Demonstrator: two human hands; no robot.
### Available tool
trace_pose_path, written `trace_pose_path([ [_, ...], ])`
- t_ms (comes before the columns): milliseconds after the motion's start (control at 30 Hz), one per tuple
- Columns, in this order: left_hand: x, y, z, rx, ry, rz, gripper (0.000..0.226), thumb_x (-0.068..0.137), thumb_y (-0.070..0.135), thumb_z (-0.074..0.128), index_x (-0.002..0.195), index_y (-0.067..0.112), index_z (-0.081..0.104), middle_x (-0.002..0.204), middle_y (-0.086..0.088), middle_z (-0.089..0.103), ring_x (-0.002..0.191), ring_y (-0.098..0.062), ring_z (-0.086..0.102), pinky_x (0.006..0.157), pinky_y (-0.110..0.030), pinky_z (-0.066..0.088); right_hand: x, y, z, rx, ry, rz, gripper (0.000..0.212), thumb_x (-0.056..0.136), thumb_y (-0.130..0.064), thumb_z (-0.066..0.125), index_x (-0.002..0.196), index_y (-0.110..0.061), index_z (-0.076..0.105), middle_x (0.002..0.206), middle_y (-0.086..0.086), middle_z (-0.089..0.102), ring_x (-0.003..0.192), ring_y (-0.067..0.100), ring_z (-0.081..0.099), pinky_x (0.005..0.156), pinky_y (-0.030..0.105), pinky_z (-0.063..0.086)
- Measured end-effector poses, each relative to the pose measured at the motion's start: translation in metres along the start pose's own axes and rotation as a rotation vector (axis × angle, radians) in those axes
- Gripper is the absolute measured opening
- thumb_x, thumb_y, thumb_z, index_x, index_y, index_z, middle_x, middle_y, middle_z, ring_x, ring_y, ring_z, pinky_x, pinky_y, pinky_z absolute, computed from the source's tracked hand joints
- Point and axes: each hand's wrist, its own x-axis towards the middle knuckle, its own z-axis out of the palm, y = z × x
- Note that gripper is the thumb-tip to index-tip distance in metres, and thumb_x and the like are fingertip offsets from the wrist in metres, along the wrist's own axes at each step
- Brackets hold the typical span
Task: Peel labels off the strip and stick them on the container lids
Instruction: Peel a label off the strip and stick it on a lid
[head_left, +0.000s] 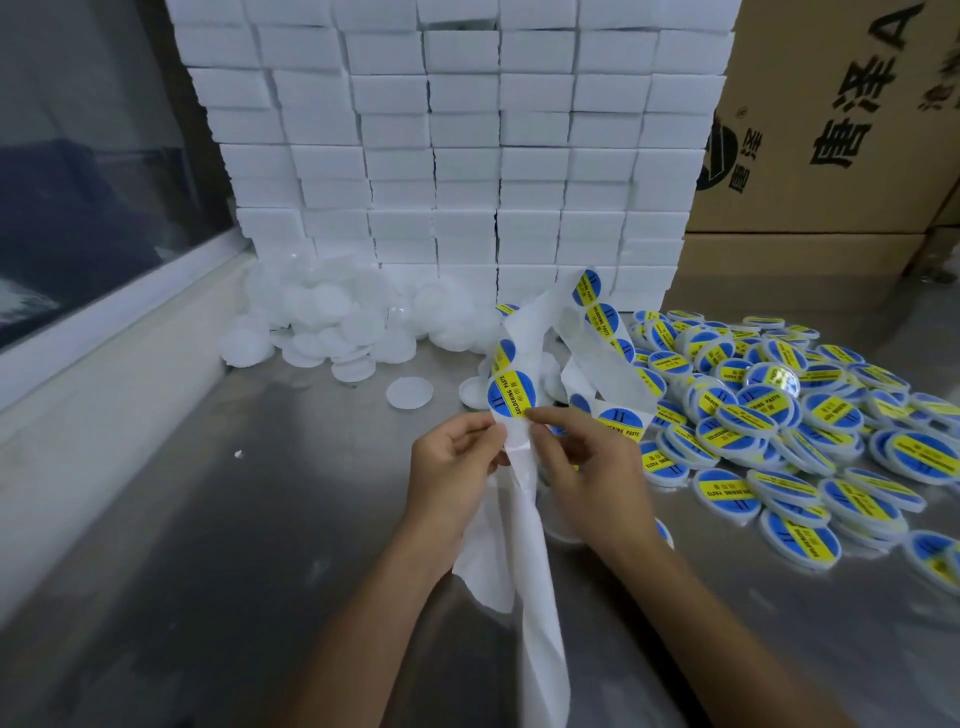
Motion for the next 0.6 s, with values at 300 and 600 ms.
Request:
trace_pose_path([
  [300,-0.005,-0.006,-0.001,0.114,-0.045,0.065,0.019,0.089,0.005,0.067,0.085,0.023,0.073,0.083,0.000,0.077,0.078,-0.014,0.073,0.067,-0.017,0.054,0.000,0.001,-0.002,-0.309,0.045,-0.415,0.009,0.084,-0.012,0.075,0.093,-0.011,0.077,0.084,0.004,0.066,0.076,0.023,0.062,0.064,0.038,0.051],
  [600,-0.004,-0.013,0.001,0.266,-0.017,0.203,0.028,0.089,-0.001,0.064,0.081,0.026,0.070,0.077,-0.003,0.073,0.071,-0.017,0.068,0.071,-0.028,0.058,0.003,-0.003,-0.006,-0.388,-0.008,-0.455,0.006,0.085,-0.013,0.071,0.087,-0.009,0.075,0.079,0.005,0.067,0.069,0.025,0.064,0.057,0.039,0.051],
])
